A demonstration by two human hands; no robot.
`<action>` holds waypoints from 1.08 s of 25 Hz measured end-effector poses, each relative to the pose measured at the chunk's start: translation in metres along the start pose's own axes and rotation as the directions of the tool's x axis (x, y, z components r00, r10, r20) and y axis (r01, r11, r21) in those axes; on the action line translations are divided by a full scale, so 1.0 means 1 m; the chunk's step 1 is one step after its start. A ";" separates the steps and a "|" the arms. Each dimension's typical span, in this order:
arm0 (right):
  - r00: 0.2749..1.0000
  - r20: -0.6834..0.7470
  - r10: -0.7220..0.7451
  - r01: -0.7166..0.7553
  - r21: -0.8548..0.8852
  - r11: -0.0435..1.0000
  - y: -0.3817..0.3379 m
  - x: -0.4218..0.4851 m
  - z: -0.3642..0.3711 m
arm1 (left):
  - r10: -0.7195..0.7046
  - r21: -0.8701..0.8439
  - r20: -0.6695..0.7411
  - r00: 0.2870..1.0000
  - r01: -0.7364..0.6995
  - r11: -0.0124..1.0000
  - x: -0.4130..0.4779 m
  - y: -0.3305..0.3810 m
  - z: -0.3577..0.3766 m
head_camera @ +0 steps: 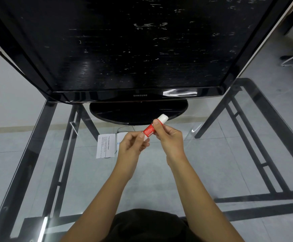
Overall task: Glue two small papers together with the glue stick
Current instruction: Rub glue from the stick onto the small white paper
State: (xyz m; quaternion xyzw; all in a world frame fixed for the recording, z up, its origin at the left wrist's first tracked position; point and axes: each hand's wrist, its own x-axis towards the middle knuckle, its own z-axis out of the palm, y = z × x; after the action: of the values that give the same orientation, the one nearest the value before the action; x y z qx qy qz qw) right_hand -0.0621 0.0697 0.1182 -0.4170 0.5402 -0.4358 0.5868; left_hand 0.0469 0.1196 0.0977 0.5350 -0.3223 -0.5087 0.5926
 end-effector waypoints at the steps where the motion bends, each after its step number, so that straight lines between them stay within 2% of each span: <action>1: 1.000 -0.005 0.001 -0.001 0.003 1.000 0.000 0.000 0.000 | 0.045 0.025 0.009 0.999 -0.045 0.999 0.000 0.000 0.000; 4: 1.000 -0.004 -0.002 0.002 0.013 1.000 0.001 0.000 0.001 | 0.125 0.038 0.014 0.992 -0.126 0.991 -0.002 0.000 -0.001; 7: 1.000 -0.002 -0.009 0.009 0.025 1.000 0.002 0.000 0.001 | 0.127 0.056 -0.002 0.992 -0.127 0.990 -0.001 0.000 -0.004; 11: 1.000 -0.010 -0.010 0.010 0.000 1.000 0.002 -0.002 0.002 | -0.099 -0.058 0.041 0.994 0.102 0.993 0.000 -0.002 -0.005; 12: 1.000 -0.019 -0.011 0.011 -0.013 1.000 0.002 -0.002 0.004 | -0.118 -0.059 0.033 0.992 0.120 0.991 0.000 -0.003 -0.006; 16: 0.999 -0.054 0.000 0.000 0.002 1.000 0.003 -0.001 0.005 | 0.029 0.055 0.030 0.999 -0.030 0.998 0.000 -0.002 -0.006; 20: 0.999 -0.049 0.000 0.000 -0.004 1.000 0.004 -0.002 0.006 | 0.101 0.054 -0.005 0.995 -0.101 0.993 0.000 -0.002 -0.007; 22: 0.999 -0.051 -0.004 0.004 -0.002 1.000 0.004 -0.002 0.006 | 0.059 0.078 0.002 0.998 -0.059 0.995 0.001 -0.005 -0.007; 24: 0.999 -0.046 -0.010 0.009 -0.011 1.000 0.004 -0.002 0.006 | -0.053 -0.032 0.016 0.998 0.054 0.998 0.001 -0.005 -0.006; 25: 0.999 -0.047 -0.011 0.010 -0.018 1.000 0.004 -0.003 0.006 | -0.069 -0.055 0.010 0.998 0.069 0.996 0.001 -0.007 -0.007; 27: 0.998 -0.054 -0.009 0.008 -0.028 1.000 0.005 -0.003 0.007 | -0.017 0.006 -0.003 1.000 0.017 1.000 0.001 -0.007 -0.008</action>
State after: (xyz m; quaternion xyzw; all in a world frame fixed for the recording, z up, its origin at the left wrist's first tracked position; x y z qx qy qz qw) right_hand -0.0552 0.0744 0.1147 -0.4155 0.5602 -0.4419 0.5642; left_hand 0.0529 0.1215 0.0886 0.5404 -0.3185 -0.5118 0.5871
